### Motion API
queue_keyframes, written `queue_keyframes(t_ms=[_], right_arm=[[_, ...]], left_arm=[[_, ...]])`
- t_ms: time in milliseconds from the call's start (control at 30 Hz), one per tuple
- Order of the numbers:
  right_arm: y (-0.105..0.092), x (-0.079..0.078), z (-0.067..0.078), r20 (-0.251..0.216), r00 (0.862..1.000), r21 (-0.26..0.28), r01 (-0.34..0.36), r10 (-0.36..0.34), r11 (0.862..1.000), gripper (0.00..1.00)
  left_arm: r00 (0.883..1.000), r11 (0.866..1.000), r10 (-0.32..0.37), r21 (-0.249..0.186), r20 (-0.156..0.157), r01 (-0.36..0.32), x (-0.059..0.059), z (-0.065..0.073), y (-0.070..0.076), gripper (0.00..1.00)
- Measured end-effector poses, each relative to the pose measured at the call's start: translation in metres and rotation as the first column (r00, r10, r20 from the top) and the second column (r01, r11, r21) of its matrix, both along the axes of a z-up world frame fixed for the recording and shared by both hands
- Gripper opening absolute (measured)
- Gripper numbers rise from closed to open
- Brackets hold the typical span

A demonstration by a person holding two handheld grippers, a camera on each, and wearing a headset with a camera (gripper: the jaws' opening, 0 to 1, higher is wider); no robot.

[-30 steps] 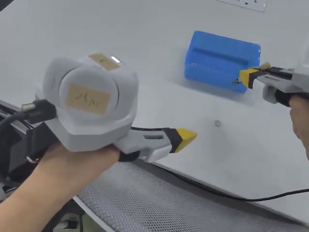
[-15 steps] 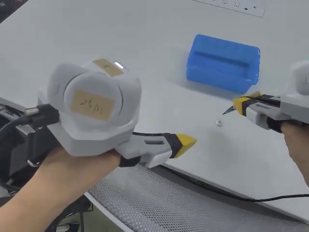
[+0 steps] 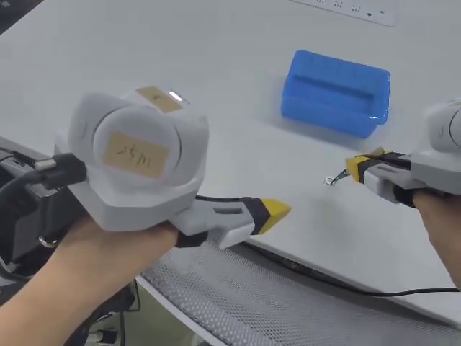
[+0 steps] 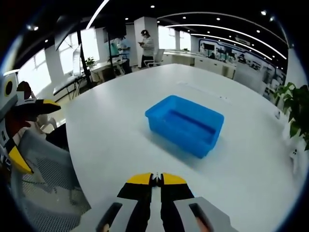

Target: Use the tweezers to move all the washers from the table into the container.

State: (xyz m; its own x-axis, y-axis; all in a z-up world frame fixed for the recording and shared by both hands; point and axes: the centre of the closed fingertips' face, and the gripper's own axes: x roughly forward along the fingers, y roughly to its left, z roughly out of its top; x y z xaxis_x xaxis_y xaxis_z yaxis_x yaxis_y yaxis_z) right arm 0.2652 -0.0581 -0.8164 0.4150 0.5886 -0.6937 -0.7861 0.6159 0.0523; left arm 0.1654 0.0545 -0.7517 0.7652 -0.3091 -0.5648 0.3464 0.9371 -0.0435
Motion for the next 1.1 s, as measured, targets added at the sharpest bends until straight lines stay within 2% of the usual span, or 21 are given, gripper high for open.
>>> queue_keyframes(t_ms=[600,833,867,900,967,1100], right_arm=[[0.007,0.006,0.001,0.013,1.0,-0.023,-0.001,0.001,1.0,0.02],[0.012,0.008,0.0,0.062,0.997,-0.061,-0.046,0.05,0.997,0.02],[0.009,0.007,-0.003,0.063,0.996,-0.09,-0.059,0.064,0.994,0.02],[0.012,0.011,0.001,0.107,0.991,-0.08,-0.07,0.078,0.994,0.02],[0.011,0.009,-0.001,0.104,0.991,-0.097,-0.079,0.089,0.992,0.02],[0.013,0.009,-0.001,0.103,0.99,-0.089,-0.087,0.096,0.992,0.02]], left_arm=[[1.0,1.0,0.022,0.003,0.003,-0.022,-0.007,0.0,0.009,0.97],[1.0,1.0,0.015,0.005,0.002,-0.015,-0.004,0.0,0.007,0.97],[1.0,1.0,0.014,0.005,0.001,-0.014,-0.003,0.0,0.007,0.97],[1.0,1.0,0.014,0.005,0.0,-0.014,-0.002,0.0,0.007,0.97],[1.0,1.0,0.013,0.005,0.0,-0.013,-0.001,-0.001,0.007,0.97],[1.0,1.0,0.009,0.004,-0.004,-0.009,0.0,-0.002,0.006,0.97]])
